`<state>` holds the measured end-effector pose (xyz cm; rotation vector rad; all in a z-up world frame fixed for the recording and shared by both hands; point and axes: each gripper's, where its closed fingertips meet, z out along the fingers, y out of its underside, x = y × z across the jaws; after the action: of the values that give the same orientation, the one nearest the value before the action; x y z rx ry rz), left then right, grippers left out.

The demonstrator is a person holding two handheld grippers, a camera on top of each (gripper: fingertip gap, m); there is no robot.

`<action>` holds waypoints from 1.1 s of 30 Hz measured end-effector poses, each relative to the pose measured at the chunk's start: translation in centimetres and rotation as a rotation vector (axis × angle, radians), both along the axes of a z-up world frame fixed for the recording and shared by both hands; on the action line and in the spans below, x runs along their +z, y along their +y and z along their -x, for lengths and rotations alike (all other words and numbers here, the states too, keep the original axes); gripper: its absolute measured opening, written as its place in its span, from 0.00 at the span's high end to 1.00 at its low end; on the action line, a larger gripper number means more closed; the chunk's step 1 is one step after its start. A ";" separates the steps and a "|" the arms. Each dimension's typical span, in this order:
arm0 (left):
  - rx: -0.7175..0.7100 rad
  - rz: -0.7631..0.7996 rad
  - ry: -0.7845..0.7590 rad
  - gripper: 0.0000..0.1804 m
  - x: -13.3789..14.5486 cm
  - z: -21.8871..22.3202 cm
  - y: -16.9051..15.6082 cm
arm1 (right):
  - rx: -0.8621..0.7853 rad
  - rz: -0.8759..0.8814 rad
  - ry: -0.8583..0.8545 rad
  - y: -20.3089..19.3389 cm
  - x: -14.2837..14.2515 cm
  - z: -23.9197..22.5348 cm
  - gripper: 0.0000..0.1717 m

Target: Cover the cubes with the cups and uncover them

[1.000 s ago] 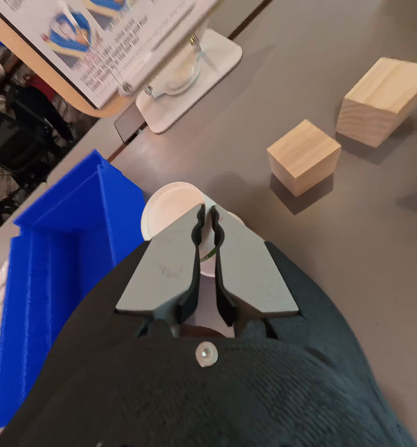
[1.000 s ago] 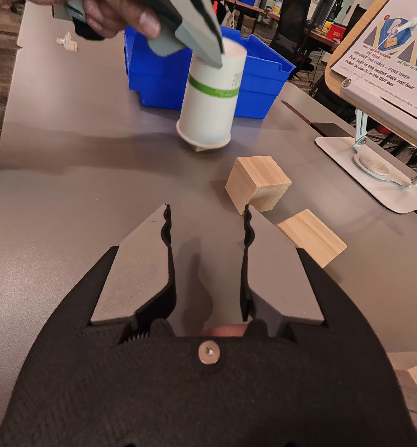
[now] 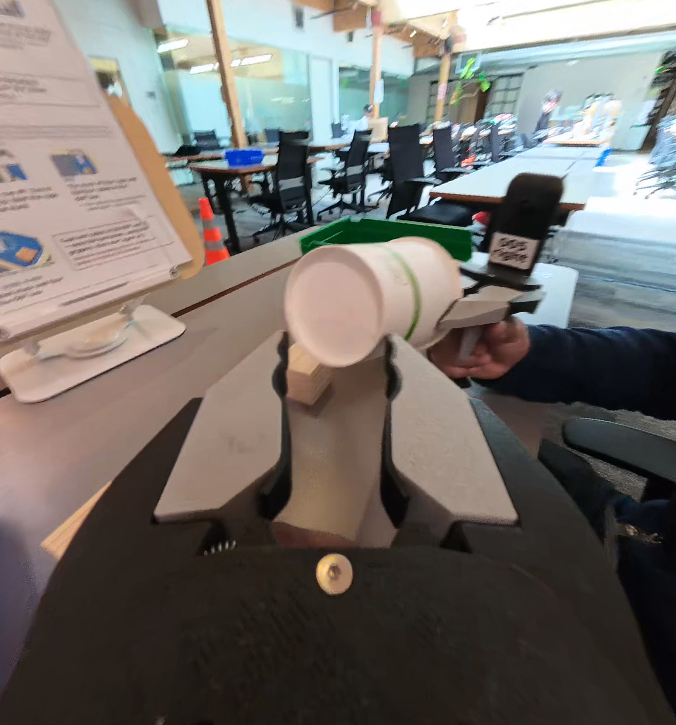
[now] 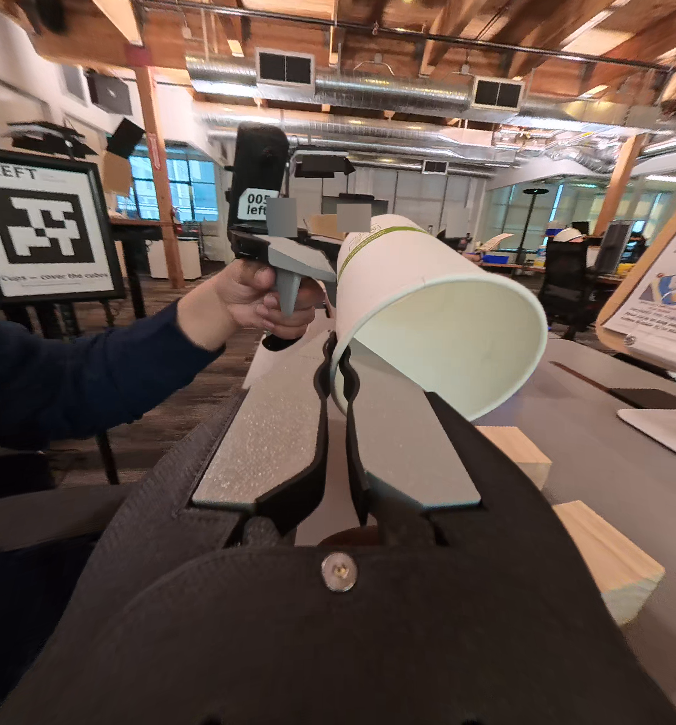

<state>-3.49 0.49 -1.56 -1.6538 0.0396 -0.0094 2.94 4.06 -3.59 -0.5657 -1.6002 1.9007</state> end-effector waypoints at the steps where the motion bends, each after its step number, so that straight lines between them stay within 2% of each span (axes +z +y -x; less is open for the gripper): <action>1: 0.018 0.025 -0.014 0.68 -0.3 0.8 0.0 | -0.020 -0.012 0.015 0.0 0.0 0.0 1.00; 3: 0.050 0.018 -0.033 0.66 -0.1 2.3 0.0 | -0.086 -0.040 0.048 0.4 0.1 0.3 1.00; 4: 0.079 -0.008 -0.033 0.71 0.2 3.2 0.0 | -0.139 -0.071 0.072 0.7 0.1 0.6 1.00; 6: 0.086 -0.077 -0.048 0.74 0.4 4.6 0.5 | -0.269 -0.161 0.181 1.3 0.6 0.4 1.00; 9: 0.045 -0.084 -0.207 0.76 -1.9 6.0 3.4 | -0.431 -0.355 0.388 1.0 1.2 -0.8 1.00; 11: 0.047 -0.059 -0.228 0.78 -3.5 6.5 6.4 | -0.484 -0.390 0.458 0.7 1.6 -1.4 1.00; 15: 0.076 -0.068 -0.061 0.80 -5.0 5.7 11.4 | -0.582 -0.357 0.524 1.8 2.7 -2.4 1.00; 16: 0.059 -0.073 -0.029 0.84 -5.3 4.9 12.0 | -0.604 -0.347 0.550 2.1 3.2 -3.2 1.00; 18: -0.007 -0.046 0.055 0.84 -6.1 3.1 12.1 | -0.682 -0.323 0.580 3.4 4.3 -4.6 1.00; 19: 0.013 -0.040 0.073 0.86 -6.7 3.2 11.9 | -0.717 -0.301 0.580 4.2 4.8 -5.3 1.00; 21: 0.014 0.013 0.070 0.87 -8.0 3.4 11.4 | -0.767 -0.297 0.540 5.9 5.7 -6.3 1.00; 23: 0.054 0.019 0.043 0.87 -8.0 4.5 11.1 | -0.834 -0.352 0.461 8.3 6.7 -6.6 1.00; 25: 0.063 0.028 -0.034 0.87 -8.0 5.1 11.0 | -0.860 -0.451 0.301 10.9 7.2 -6.4 1.00; 27: 0.070 0.051 -0.081 0.86 -8.3 5.5 11.0 | -0.851 -0.592 0.051 13.7 6.4 -6.0 1.00; 28: 0.082 0.049 -0.074 0.86 -8.4 5.7 11.0 | -0.862 -0.652 -0.039 15.2 6.4 -6.3 1.00; 30: 0.108 0.057 -0.022 0.87 -8.7 6.0 11.0 | -0.911 -0.746 -0.102 17.7 7.5 -7.2 1.00; 33: 0.115 0.096 0.037 0.87 -9.4 5.8 11.2 | -0.815 -0.815 -0.320 19.1 6.9 -8.4 1.00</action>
<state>-9.34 11.66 -10.95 -1.7497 -0.0283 0.1085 11.31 23.11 3.30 -0.9674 -1.7666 0.5189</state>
